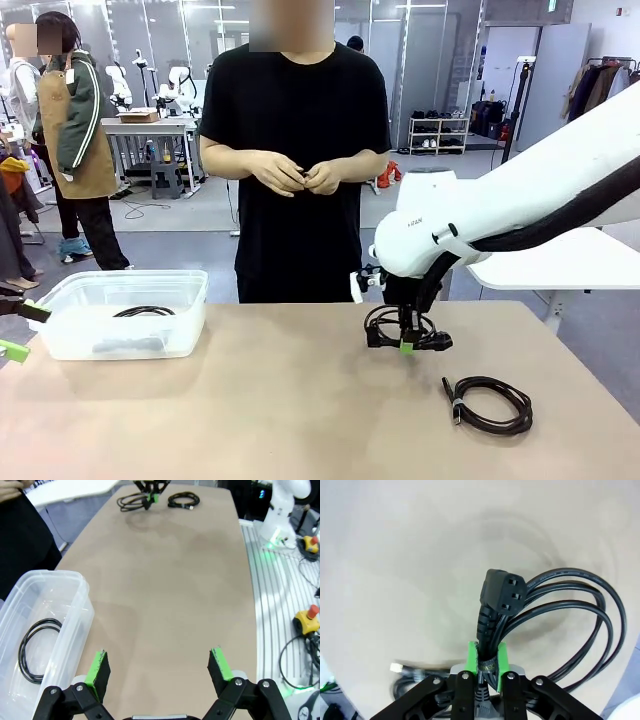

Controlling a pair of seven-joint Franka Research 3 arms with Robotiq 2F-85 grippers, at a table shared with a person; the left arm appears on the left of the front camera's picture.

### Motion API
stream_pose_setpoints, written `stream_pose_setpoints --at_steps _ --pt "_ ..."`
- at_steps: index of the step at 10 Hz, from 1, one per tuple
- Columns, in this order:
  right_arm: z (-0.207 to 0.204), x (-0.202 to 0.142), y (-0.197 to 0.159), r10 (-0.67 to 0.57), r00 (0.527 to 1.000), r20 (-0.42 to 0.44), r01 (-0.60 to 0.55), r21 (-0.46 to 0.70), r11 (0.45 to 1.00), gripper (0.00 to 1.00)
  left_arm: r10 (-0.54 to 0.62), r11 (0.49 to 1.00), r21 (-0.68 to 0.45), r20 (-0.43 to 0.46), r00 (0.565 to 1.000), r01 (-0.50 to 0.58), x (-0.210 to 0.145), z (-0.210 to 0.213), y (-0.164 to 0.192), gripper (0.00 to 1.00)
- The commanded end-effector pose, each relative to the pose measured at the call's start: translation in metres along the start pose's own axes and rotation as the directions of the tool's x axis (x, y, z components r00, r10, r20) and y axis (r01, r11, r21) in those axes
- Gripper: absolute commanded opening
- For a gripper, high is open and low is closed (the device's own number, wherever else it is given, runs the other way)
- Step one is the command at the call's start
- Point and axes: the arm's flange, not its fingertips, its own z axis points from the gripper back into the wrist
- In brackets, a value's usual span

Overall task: Organize and store the cables.
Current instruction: Place the Power Cable into the Organizing box.

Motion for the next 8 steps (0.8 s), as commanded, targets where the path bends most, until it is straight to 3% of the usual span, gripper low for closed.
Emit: stream_pose_setpoints --at_steps 1,3,6,8 --pt "0.011 0.019 0.058 -0.051 0.995 -0.082 0.052 0.002 0.999 0.00 0.004 1.000 0.002 0.025 1.000 -0.004 0.003 0.002 0.001 1.00" --pt "0.006 0.045 0.115 -0.140 0.987 -0.078 0.140 0.002 0.990 0.00 0.004 1.000 0.002 0.025 1.000 -0.004 0.003 0.002 0.001 1.00" --pt "-0.018 0.092 0.188 -0.046 0.998 -0.053 0.046 -0.003 0.999 0.00 0.004 1.000 0.002 0.025 1.000 -0.004 0.003 0.002 0.001 1.00" --pt "-0.029 0.115 0.216 0.015 1.000 -0.020 -0.015 0.002 1.000 0.00 0.004 1.000 0.002 0.025 1.000 -0.004 0.003 0.002 0.001 1.00"
